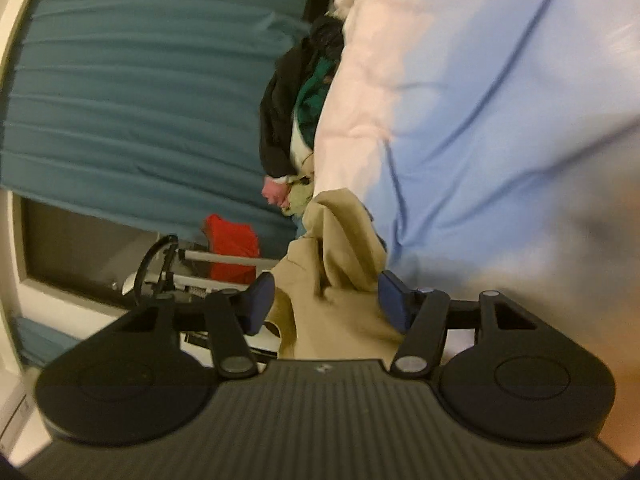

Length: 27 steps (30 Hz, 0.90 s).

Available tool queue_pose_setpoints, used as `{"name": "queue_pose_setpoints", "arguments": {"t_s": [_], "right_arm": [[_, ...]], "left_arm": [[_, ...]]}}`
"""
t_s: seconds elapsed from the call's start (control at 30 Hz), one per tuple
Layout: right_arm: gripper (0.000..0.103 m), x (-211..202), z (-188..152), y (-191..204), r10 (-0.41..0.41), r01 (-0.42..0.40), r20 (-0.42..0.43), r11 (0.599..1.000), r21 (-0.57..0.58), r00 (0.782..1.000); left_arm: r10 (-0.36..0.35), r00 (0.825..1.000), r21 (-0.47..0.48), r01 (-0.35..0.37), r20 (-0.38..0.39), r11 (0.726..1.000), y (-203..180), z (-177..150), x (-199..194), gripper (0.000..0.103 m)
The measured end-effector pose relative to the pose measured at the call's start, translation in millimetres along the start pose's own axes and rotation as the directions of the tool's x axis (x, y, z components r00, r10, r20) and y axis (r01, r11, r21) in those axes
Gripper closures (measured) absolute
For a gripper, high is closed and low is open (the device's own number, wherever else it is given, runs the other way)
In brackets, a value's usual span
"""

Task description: Fold clothes

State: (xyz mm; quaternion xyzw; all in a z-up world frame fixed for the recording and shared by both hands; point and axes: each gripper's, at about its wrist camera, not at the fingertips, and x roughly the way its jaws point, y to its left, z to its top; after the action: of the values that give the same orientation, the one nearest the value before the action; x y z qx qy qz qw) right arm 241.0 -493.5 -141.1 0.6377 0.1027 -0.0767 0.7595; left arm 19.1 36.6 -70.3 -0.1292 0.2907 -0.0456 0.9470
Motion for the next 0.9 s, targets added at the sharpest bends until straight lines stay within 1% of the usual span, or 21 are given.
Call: {"name": "queue_pose_setpoints", "arguments": {"t_s": [0.03,0.1,0.13,0.23,0.3,0.37,0.4,0.43,0.5,0.53,0.6,0.7,0.73,0.77,0.87,0.9], "right_arm": [[0.043,11,1,-3,0.000,0.000,-0.006,1.000,-0.012,1.000],[0.048,30,2,-6,-0.021,0.020,-0.014,0.999,-0.044,1.000],[0.050,37,2,-6,-0.032,0.031,-0.013,0.997,-0.067,0.999],[0.053,52,2,0,-0.064,0.064,0.001,0.987,-0.147,0.998],[0.064,58,4,1,-0.085,0.085,0.003,0.985,-0.151,0.996],[0.093,61,9,0,-0.083,0.081,-0.010,0.987,-0.136,0.997],[0.094,62,10,1,-0.070,0.067,-0.020,0.989,-0.131,0.997],[0.097,61,11,2,-0.058,0.057,-0.009,0.989,-0.135,0.998],[0.097,43,11,14,0.002,0.014,0.086,0.982,-0.190,0.996],[0.097,34,11,21,0.030,0.001,0.136,0.974,-0.226,0.990],[0.098,18,13,36,0.045,0.023,0.220,0.955,-0.295,0.974],[0.097,-1,21,51,0.029,0.083,0.305,0.933,-0.350,0.952],[0.097,-8,23,54,0.021,0.107,0.338,0.929,-0.355,0.941],[0.095,-14,26,55,0.012,0.121,0.358,0.931,-0.345,0.934],[0.094,-29,39,51,-0.021,0.130,0.380,0.955,-0.265,0.925],[0.094,-32,43,49,-0.035,0.130,0.366,0.962,-0.239,0.930]], "left_arm": [[-0.010,1.000,-0.012,0.010,-0.006,1.000,2,0,5,0.040],[-0.017,1.000,-0.027,0.017,-0.020,1.000,5,-1,15,0.040],[-0.019,0.999,-0.034,0.018,-0.027,0.999,6,-1,20,0.040],[-0.009,0.999,-0.042,0.008,-0.038,0.999,7,-4,36,0.040],[0.000,0.999,-0.029,-0.001,-0.044,1.000,6,-5,44,0.040],[0.000,0.999,-0.010,0.000,-0.039,1.000,4,-5,47,0.040],[0.001,0.999,-0.003,-0.001,-0.036,1.000,3,-5,48,0.040],[0.003,0.999,0.002,-0.003,-0.035,1.000,3,-6,48,0.040],[0.006,0.999,0.007,-0.006,-0.035,1.000,3,-6,47,0.040],[0.008,0.999,0.009,-0.008,-0.035,1.000,3,-6,46,0.040],[0.009,0.999,0.007,-0.008,-0.033,1.000,3,-6,43,0.040],[0.004,1.000,-0.004,-0.004,-0.028,1.000,4,-5,39,0.040],[0.004,1.000,-0.005,-0.004,-0.025,1.000,5,-5,38,0.040],[0.004,1.000,-0.007,-0.004,-0.023,1.000,5,-5,37,0.040],[0.003,1.000,-0.010,-0.003,-0.024,1.000,5,-5,35,0.040],[0.002,1.000,-0.010,-0.002,-0.025,1.000,4,-5,35,0.040]]}}
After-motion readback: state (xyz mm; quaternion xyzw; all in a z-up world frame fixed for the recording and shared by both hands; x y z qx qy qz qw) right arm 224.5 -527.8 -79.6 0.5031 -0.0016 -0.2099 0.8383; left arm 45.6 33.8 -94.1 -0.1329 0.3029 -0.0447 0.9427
